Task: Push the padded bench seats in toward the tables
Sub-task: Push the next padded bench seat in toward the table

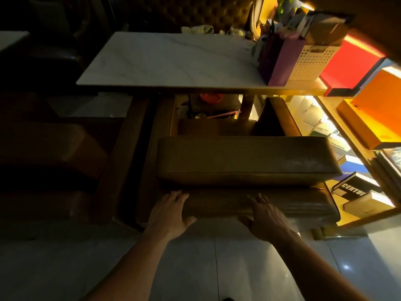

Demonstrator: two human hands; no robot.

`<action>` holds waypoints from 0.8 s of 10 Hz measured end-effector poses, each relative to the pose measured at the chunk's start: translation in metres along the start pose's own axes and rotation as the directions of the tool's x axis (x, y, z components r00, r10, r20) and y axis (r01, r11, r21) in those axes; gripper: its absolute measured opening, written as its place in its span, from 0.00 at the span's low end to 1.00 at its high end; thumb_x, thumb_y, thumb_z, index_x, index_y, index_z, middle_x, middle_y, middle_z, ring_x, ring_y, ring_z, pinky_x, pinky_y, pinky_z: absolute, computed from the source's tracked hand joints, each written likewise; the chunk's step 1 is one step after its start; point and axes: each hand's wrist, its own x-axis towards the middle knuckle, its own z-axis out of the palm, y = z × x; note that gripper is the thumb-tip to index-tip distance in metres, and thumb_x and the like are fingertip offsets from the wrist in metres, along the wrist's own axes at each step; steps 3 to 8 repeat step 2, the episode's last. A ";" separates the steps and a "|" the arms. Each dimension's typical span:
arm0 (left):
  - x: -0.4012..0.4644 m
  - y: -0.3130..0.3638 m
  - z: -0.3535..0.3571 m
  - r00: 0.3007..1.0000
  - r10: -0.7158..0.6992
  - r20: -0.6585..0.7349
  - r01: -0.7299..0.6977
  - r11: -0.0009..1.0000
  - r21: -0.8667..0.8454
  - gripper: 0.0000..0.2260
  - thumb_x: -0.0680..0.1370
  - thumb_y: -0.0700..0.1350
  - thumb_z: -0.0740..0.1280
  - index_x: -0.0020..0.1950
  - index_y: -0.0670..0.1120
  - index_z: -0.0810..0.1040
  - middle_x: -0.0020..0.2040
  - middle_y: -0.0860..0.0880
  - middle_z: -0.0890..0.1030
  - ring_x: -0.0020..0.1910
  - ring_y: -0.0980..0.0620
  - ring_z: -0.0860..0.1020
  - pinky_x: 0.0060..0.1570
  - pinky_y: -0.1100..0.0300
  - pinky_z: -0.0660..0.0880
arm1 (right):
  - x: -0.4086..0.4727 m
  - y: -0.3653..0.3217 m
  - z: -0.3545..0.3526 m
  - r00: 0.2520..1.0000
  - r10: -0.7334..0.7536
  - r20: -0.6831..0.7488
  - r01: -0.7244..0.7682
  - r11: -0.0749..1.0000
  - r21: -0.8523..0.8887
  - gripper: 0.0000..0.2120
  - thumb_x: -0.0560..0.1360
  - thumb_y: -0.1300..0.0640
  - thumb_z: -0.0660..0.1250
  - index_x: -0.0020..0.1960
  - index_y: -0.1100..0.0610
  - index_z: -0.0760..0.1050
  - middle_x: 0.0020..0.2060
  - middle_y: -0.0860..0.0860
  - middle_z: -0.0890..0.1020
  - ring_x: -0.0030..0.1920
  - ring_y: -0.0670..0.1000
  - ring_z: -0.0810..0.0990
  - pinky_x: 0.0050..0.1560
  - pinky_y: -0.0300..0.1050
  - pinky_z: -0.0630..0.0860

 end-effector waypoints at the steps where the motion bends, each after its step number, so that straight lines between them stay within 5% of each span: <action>1: -0.014 0.001 -0.019 1.000 0.005 -0.010 -0.005 1.000 -0.016 0.37 0.73 0.68 0.64 0.77 0.57 0.57 0.78 0.54 0.58 0.76 0.49 0.58 0.72 0.47 0.61 | -0.015 -0.013 -0.012 0.999 -0.017 -0.041 0.017 1.000 0.001 0.39 0.77 0.35 0.63 0.81 0.48 0.52 0.81 0.54 0.56 0.80 0.58 0.54 0.76 0.56 0.62; 8: -0.029 0.002 -0.040 0.999 0.022 -0.027 -0.022 1.000 -0.015 0.37 0.73 0.69 0.65 0.77 0.57 0.57 0.78 0.54 0.59 0.76 0.49 0.58 0.72 0.47 0.61 | -0.035 -0.029 -0.025 0.996 -0.028 -0.083 0.028 1.000 -0.001 0.38 0.77 0.36 0.64 0.81 0.47 0.53 0.80 0.53 0.56 0.79 0.58 0.55 0.75 0.56 0.63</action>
